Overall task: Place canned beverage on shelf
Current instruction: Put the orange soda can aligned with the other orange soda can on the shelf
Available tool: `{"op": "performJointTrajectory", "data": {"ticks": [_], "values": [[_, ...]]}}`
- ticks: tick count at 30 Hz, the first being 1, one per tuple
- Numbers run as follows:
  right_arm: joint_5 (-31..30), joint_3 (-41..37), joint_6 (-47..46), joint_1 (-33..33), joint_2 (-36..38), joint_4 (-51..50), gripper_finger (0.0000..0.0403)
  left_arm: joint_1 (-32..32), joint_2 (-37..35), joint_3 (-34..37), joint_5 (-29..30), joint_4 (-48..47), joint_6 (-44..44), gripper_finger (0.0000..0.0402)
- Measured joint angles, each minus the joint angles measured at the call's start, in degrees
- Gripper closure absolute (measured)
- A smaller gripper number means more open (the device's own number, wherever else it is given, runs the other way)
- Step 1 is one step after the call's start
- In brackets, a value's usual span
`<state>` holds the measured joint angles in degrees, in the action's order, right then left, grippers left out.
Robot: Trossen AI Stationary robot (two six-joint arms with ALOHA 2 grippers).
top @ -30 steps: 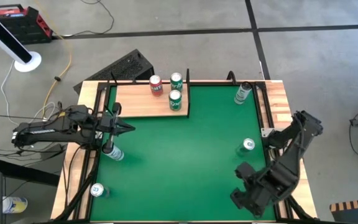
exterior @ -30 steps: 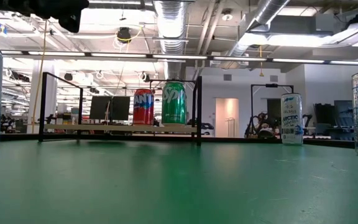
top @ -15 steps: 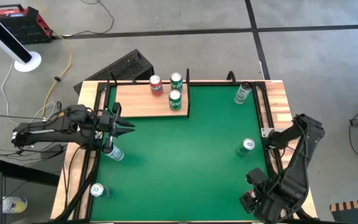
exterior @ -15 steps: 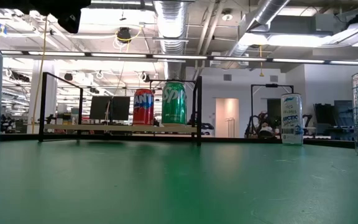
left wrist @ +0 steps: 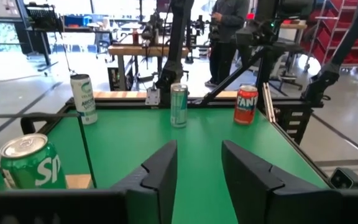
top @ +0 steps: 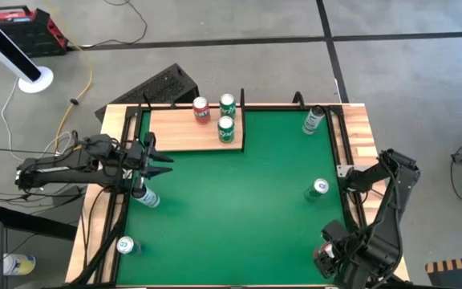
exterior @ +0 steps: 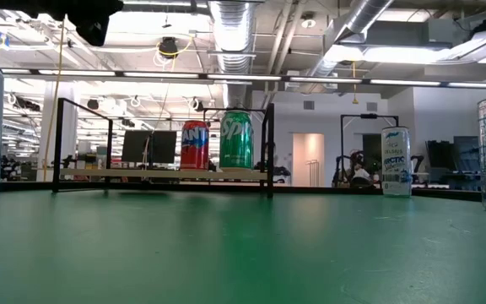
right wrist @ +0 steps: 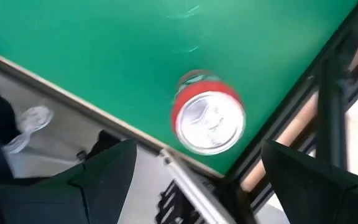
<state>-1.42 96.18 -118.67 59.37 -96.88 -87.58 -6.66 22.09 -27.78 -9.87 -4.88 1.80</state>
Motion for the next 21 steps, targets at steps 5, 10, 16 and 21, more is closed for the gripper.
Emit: {"op": "performJointTrajectory", "data": {"ticks": [5,10,16,21], "values": [[-0.01,0.0,0.0,0.29,0.0,0.32,0.0036,0.0,-0.5,0.0,0.02,-0.57,0.42,0.0269],[-1.46,0.0,0.02,0.27,0.0,0.8,0.0036,0.0,-3.01,0.02,1.33,-1.13,1.08,0.0268],[-7.97,-1.06,0.17,0.86,0.02,0.19,0.0036,-0.02,-7.09,3.55,2.75,0.1,2.43,0.0271],[-7.92,-2.01,0.17,1.01,0.02,-0.19,0.0036,-0.02,-10.78,7.23,4.44,2.45,3.96,0.0271]]}}
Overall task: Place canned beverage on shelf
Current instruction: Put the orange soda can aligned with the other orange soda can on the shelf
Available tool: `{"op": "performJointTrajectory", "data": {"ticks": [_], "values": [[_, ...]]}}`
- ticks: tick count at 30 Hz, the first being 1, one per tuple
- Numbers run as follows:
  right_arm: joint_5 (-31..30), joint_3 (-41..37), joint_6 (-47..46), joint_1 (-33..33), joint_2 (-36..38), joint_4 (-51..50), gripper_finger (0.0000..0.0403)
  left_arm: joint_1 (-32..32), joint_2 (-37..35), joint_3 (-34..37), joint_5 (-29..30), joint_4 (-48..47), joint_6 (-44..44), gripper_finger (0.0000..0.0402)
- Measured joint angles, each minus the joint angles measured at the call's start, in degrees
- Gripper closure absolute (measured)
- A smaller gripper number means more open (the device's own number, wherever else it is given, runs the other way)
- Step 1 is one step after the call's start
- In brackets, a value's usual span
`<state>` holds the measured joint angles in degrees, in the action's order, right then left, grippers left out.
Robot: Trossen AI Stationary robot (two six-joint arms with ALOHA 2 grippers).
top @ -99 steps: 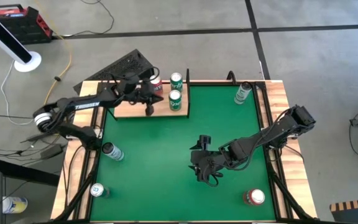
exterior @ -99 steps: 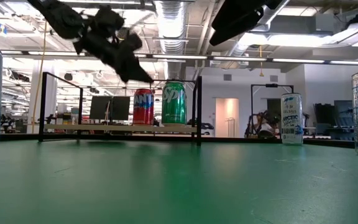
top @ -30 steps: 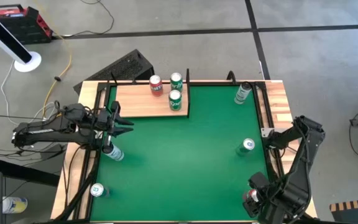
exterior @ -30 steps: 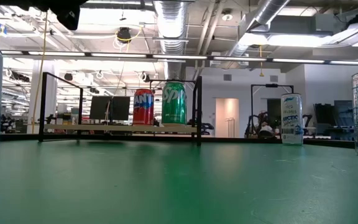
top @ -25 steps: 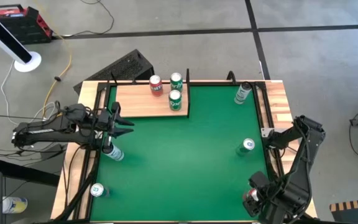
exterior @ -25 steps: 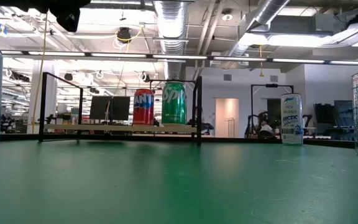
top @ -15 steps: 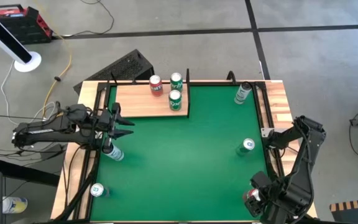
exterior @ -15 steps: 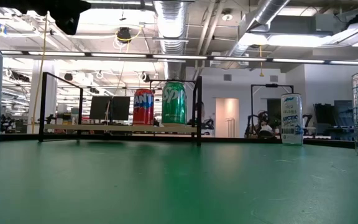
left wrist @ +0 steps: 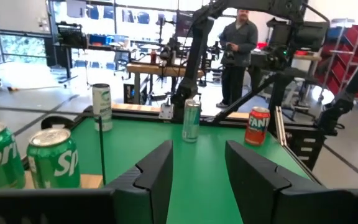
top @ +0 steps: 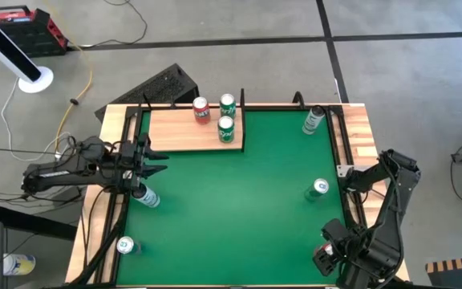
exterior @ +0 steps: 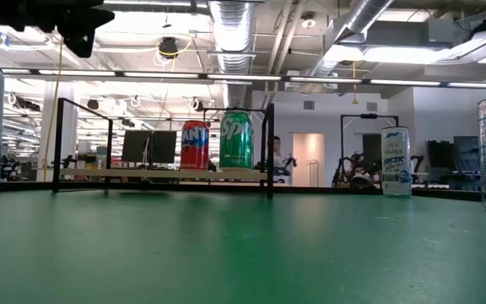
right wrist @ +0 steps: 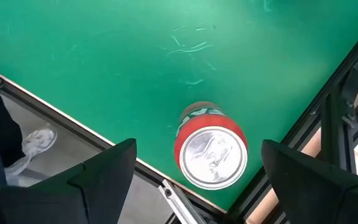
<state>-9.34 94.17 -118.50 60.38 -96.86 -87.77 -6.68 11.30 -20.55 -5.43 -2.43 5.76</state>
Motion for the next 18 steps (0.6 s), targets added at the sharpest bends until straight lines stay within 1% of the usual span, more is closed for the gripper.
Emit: {"op": "performJointTrajectory", "data": {"ticks": [4,8,14,18], "values": [[0.18,0.02,-0.06,0.0,0.0,0.03,0.0036,0.0,-2.1,1.42,0.54,0.4,0.5,0.0271],[1.7,0.02,-0.48,-0.02,0.0,0.38,0.0036,0.0,-3.71,4.15,1.43,2.77,1.0,0.0271],[1.9,0.02,-4.08,0.0,0.0,0.49,0.0036,0.0,-4.23,7.8,1.84,6.77,1.5,0.0271],[1.93,0.02,-6.89,-0.11,0.0,0.57,0.0036,0.0,-4.23,8.43,1.83,6.83,1.68,0.0271]]}}
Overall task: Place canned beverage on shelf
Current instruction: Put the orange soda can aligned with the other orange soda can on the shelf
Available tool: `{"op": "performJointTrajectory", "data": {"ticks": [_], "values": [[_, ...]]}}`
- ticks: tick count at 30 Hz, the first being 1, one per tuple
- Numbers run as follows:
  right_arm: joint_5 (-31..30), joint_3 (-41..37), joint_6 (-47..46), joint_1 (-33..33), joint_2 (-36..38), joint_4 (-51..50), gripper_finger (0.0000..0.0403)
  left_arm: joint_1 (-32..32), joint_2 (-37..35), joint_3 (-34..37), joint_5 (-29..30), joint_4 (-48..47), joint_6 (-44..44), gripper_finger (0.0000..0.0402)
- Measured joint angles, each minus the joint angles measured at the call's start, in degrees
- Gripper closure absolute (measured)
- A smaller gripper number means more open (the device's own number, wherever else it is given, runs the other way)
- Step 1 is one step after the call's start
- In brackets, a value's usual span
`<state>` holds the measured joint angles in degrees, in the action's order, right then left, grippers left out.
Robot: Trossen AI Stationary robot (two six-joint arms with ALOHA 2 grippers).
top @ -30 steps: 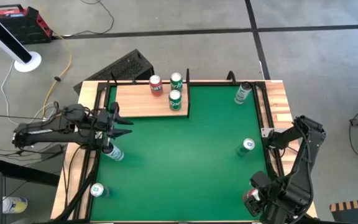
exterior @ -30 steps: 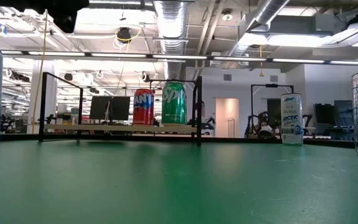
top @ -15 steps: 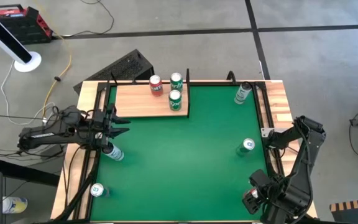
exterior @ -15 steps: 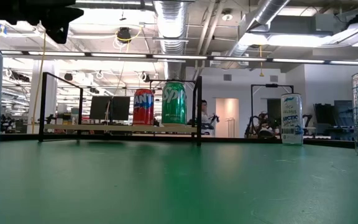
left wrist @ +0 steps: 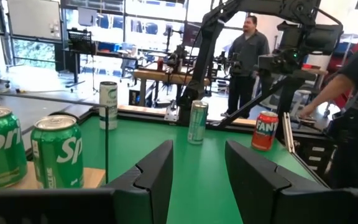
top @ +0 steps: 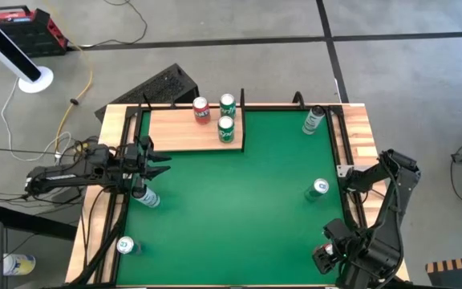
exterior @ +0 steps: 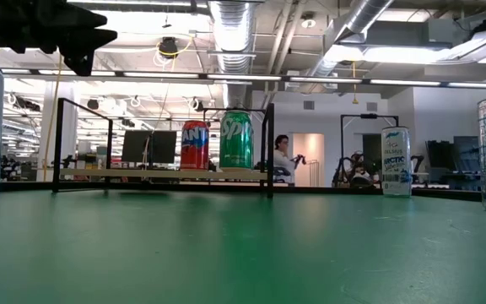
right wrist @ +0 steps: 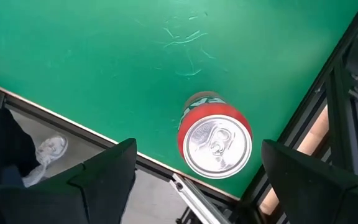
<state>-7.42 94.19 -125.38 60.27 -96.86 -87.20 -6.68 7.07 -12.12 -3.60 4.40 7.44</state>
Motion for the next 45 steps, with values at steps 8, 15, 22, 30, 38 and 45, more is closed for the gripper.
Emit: {"op": "performJointTrajectory", "data": {"ticks": [8,15,22,30,38,45], "values": [[3.7,-0.02,-1.22,-0.73,-3.11,-1.54,0.0036,0.0,0.0,0.0,-0.19,0.07,-0.02,0.0271],[4.97,0.02,-1.88,0.35,-6.13,-0.6,0.0036,0.0,0.0,0.0,-0.13,2.01,0.4,0.0271],[4.89,-0.02,-2.4,1.37,-6.35,-1.04,0.0036,0.0,0.0,-0.02,-0.22,4.24,2.35,0.0272],[4.08,-0.02,-3.09,1.29,-6.36,0.02,0.0036,0.0,0.0,-0.02,-1.01,4.11,3.37,0.0272],[3.94,-5.31,-3.63,1.43,-6.16,6.19,0.0036,0.0,0.0,-0.02,-0.99,4.11,2.75,0.0272],[5.8,-7.52,-3.64,1.71,-5.84,6.72,0.0036,0.02,0.0,-0.04,-0.07,4.11,2.67,0.0272]]}}
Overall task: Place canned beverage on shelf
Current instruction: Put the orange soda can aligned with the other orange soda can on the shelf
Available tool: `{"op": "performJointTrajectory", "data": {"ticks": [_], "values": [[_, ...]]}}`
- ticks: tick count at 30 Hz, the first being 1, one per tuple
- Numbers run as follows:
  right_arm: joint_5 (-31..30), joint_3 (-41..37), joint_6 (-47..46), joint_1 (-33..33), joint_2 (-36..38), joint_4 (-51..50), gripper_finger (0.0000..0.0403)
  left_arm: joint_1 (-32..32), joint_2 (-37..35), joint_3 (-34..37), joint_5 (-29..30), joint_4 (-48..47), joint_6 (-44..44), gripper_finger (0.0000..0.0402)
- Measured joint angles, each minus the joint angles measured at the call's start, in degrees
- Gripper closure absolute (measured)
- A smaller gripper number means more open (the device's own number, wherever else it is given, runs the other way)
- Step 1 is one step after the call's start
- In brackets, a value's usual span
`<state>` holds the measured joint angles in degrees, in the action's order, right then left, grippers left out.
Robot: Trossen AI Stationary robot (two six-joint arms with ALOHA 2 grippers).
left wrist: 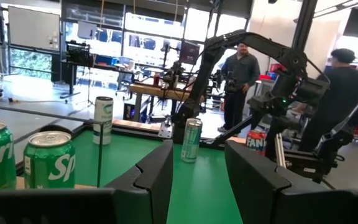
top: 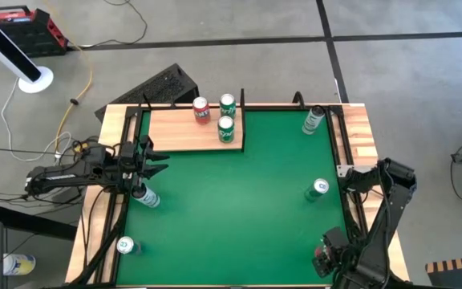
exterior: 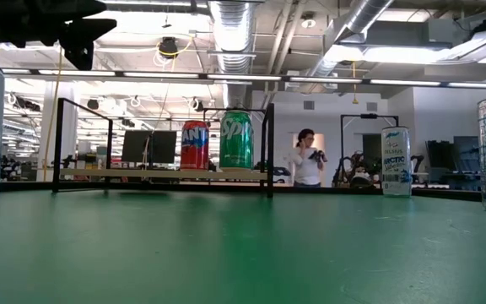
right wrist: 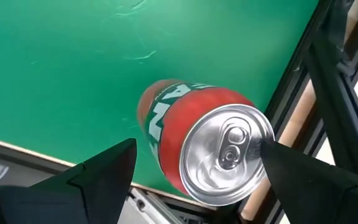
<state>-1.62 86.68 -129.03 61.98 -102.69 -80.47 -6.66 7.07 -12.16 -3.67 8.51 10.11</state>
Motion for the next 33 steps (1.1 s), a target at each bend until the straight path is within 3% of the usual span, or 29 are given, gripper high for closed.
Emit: {"op": "performJointTrajectory", "data": {"ticks": [17,33], "values": [[-2.03,7.44,1.92,-1.42,-0.36,-4.05,0.0036,0.0,0.0,-0.02,2.59,0.02,-1.49,0.0271],[0.17,6.2,1.81,-0.92,-0.28,-5.44,0.0036,0.0,0.0,-0.02,2.41,0.0,-0.86,0.0272]]}}
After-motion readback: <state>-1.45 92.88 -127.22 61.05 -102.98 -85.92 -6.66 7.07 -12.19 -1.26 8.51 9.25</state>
